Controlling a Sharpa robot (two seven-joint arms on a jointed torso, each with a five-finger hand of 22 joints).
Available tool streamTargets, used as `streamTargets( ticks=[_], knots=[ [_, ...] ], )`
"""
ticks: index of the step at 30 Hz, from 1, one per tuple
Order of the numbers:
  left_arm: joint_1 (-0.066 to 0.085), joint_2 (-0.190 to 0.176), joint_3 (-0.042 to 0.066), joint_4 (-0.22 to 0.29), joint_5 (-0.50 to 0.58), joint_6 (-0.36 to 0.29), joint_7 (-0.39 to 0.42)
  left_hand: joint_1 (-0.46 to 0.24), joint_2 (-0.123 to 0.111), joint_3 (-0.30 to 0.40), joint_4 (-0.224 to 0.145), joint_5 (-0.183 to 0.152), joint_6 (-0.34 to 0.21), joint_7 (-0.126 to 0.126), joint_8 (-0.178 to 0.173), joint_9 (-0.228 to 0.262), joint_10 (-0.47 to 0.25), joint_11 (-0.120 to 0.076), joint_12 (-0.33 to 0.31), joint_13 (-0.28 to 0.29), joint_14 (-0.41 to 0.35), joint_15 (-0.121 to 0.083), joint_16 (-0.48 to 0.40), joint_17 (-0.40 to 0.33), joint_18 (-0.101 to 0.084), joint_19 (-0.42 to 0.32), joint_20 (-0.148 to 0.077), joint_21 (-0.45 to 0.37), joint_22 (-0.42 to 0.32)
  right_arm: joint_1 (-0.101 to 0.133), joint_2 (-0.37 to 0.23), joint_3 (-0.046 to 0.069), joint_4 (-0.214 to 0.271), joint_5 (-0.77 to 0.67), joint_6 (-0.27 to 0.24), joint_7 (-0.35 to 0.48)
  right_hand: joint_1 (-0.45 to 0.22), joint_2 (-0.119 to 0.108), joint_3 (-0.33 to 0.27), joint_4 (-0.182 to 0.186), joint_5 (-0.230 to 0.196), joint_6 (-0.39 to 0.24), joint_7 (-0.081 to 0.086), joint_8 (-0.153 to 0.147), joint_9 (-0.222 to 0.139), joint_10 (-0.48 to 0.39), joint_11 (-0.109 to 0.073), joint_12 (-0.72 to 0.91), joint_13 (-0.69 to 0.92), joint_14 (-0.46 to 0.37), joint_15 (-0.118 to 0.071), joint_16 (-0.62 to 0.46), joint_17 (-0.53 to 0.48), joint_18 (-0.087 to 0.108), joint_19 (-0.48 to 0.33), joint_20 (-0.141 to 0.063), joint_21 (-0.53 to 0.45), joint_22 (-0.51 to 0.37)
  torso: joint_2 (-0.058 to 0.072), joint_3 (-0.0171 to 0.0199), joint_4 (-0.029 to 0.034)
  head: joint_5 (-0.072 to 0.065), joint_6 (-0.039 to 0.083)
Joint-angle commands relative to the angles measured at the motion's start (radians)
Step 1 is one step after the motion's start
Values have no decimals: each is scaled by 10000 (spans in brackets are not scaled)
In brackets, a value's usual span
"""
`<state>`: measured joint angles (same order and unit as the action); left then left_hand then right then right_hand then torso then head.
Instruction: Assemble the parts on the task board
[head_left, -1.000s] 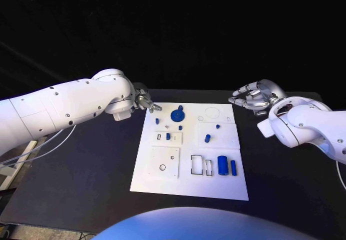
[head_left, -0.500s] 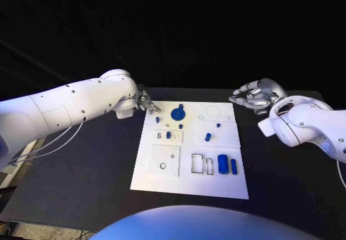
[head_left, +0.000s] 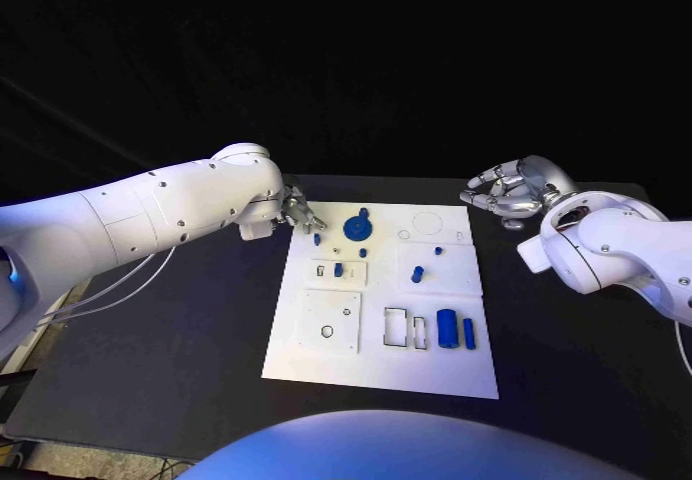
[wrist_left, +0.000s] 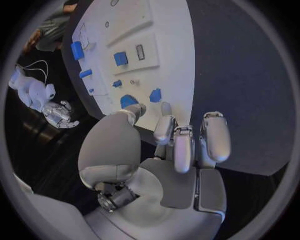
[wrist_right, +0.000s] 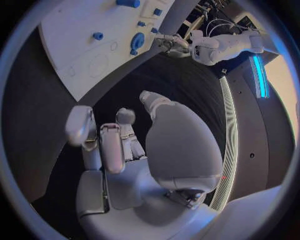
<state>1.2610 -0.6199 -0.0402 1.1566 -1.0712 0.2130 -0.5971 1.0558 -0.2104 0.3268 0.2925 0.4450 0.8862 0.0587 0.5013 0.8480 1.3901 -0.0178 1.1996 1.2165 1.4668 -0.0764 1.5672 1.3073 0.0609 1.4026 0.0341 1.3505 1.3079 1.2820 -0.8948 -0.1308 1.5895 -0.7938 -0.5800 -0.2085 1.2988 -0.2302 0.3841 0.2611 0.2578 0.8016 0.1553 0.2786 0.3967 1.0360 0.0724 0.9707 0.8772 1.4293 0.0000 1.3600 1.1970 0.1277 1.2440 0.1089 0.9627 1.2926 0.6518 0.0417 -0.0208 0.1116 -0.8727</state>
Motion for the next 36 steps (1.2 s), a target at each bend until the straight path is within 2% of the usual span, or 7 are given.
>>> streamTargets(
  ticks=[1, 2, 6, 9, 13, 21, 36],
  knots=[
    [-4, 48, 0, -8, 137, 288, 171, 76, 56, -59, -16, -23, -35, -19, -74, -28, -38, 39, -24, -4, 1040, 98, 36, 2635, -1, 13, 95, -57, 1115, -5, 26, 0, -32, 181, -228, 611, 38, -92, 317, -56, 73, 43, 36, 88, 48, -720, 44, -1369, -1294, -1479, 61, -2340, -2816, 528, -1960, 81, -3458, -1331, -1, 4, 1, 2, 1],
    [-4, 54, -1, -12, 140, 299, 173, 98, 71, -53, -20, -22, -21, -20, -81, -41, -36, 39, -16, 3, 1040, 101, 36, 2635, 0, 11, 98, -60, 1115, -5, 31, 0, -43, 251, -246, 689, 12, -149, 489, -107, 58, 37, 58, 114, 57, -818, 141, -1906, -1797, -2546, 192, -3899, -4504, 564, -2314, 131, -3970, -1670, -2, 2, 3, 6, 1],
    [-9, 85, -7, -36, 164, 340, 179, 156, 97, -42, -27, -20, 11, -22, -99, -73, -48, 40, -28, -10, 1040, 105, 36, 2635, 0, 11, 105, -61, 1120, -5, 58, -3, -99, 594, -271, 980, -169, -250, 951, -275, 53, -30, 360, 171, 54, -1302, 495, -3713, -3508, -4024, 609, -6076, -5573, 496, -3281, 595, -5711, -3000, -8, 6, 5, 15, 1],
    [-13, 102, -12, -55, 174, 356, 182, 187, 109, -35, -30, -17, 23, -23, -108, -87, -55, 40, -36, -19, 1040, 106, 36, 2635, 0, 13, 108, -59, 1124, -5, 77, -6, -130, 762, -261, 1107, -376, -218, 1133, -570, 67, -112, 504, 221, 11, -1105, 622, -4556, -4693, -4274, 815, -7441, -6345, 542, -3357, 847, -6798, -4141, -2, 9, -1, 22, 1],
    [-17, 131, -22, -98, 183, 366, 186, 257, 140, -17, -35, -9, 51, -26, -126, -117, -59, 39, -32, -17, 1040, 107, 36, 2635, 4, 3, 114, -74, 1121, -6, 95, -12, -154, 907, -239, 1233, -539, -196, 1189, -863, 91, -187, 568, 261, -51, -1071, 735, -5025, -5495, -4303, 944, -8421, -6783, 542, -3277, 983, -7482, -5001, 1, 16, -2, 28, 1],
    [-35, 194, -62, -184, 211, 427, 189, 371, 174, 7, -43, -9, 94, -34, -142, -155, -73, 38, -48, -36, 1040, 108, 36, 2635, 6, 1, 120, -79, 1127, -8, 108, -16, -174, 1030, -228, 1364, -650, -141, 1298, -1123, 171, -234, 596, 294, -119, -1029, 801, -5278, -6062, -4335, 1036, -9087, -7002, 535, -3207, 1052, -7916, -5605, 7, 15, -4, 30, 1],
    [-129, 265, -101, -323, 317, 437, 178, 807, 351, 143, -62, 7, 212, -67, -155, -234, -89, 15, -51, -52, 1040, 95, 36, 2635, 12, -5, 121, -101, 1146, -9, 84, -18, -187, 1067, -236, 1372, -735, -122, 1306, -1187, 228, -274, 621, 295, -152, -1038, 832, -5340, -6248, -4369, 1076, -9310, -7069, 533, -3202, 1089, -8067, -5817, -2, 13, -7, 32, 1]
  ],
)
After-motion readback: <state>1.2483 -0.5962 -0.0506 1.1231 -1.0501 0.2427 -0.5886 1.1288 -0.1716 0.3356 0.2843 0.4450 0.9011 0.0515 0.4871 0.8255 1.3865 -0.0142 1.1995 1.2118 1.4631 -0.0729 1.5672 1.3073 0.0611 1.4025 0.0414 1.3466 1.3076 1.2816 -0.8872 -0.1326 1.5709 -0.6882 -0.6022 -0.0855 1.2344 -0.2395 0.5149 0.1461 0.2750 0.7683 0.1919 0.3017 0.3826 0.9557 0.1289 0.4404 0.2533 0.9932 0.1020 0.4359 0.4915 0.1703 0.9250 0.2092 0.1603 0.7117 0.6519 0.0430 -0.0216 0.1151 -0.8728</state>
